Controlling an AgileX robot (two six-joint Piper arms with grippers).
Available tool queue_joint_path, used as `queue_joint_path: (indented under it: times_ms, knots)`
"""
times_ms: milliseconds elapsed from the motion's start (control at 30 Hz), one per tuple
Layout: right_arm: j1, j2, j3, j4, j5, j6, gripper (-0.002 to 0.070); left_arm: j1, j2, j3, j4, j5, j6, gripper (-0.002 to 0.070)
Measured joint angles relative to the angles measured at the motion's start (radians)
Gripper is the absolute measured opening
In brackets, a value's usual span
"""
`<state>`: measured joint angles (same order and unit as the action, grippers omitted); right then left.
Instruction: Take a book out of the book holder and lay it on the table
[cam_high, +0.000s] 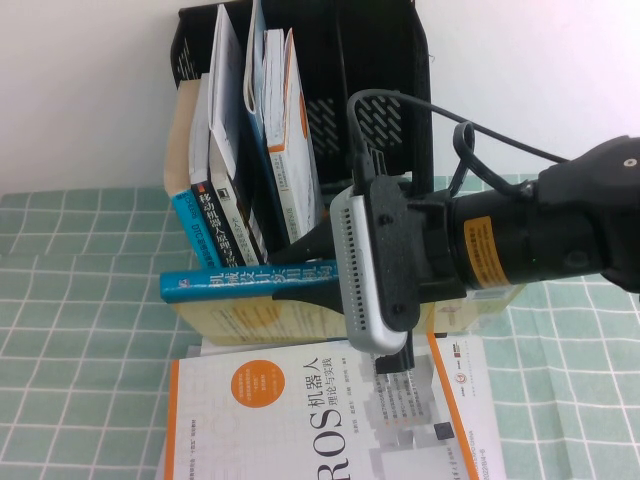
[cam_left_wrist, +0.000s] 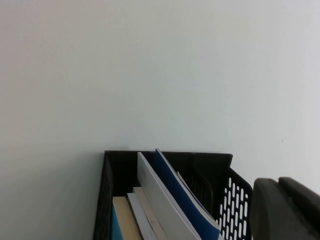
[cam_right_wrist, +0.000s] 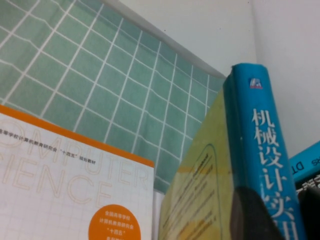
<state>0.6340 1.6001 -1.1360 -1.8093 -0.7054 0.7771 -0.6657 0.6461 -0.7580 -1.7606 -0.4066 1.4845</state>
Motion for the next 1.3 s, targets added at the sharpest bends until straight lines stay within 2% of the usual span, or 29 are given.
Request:
queue_joint_path:
  times_ms: [367, 433, 533, 633, 733, 867, 967, 1033, 1200, 1300]
  knots:
    - [0.0, 0.021, 0.0, 0.0, -0.081, 0.051, 0.0196, 0.0, 0.0, 0.0, 0.0, 0.023, 0.0, -0.0003]
    - [0.0, 0.021, 0.0, 0.0, -0.091, 0.093, 0.023, 0.0, 0.0, 0.0, 0.0, 0.023, 0.0, -0.0003]
    - [0.0, 0.014, -0.006, 0.008, -0.113, 0.164, 0.0333, 0.0, 0.0, 0.0, 0.0, 0.025, 0.0, -0.0003]
    - [0.0, 0.014, -0.01, 0.008, -0.135, 0.269, 0.0405, 0.0, 0.0, 0.0, 0.0, 0.025, 0.0, -0.0003]
    - [0.0, 0.014, -0.01, 0.008, -0.166, 0.314, 0.0426, 0.0, 0.0, 0.0, 0.0, 0.026, 0.0, -0.0003]
    - [0.0, 0.007, -0.042, 0.008, -0.168, 0.288, 0.0426, 0.0, 0.0, 0.0, 0.0, 0.03, 0.0, -0.0003]
    - [0.0, -0.022, -0.104, 0.008, -0.105, 0.259, 0.0376, 0.0, 0.0, 0.0, 0.0, 0.036, 0.0, -0.0003]
    - [0.0, -0.057, -0.162, 0.008, -0.014, 0.23, 0.0299, 0.0, 0.0, 0.0, 0.0, 0.046, 0.0, -0.0003]
    - [0.0, -0.173, -0.268, 0.023, 0.366, 0.112, 0.0072, 0.0, 0.0, 0.0, 0.0, 0.051, 0.023, -0.0003]
    - [0.0, -0.243, -0.281, 0.041, 0.614, 0.024, 0.0021, 0.0, 0.0, 0.0, 0.0, 0.013, 0.076, -0.0003]
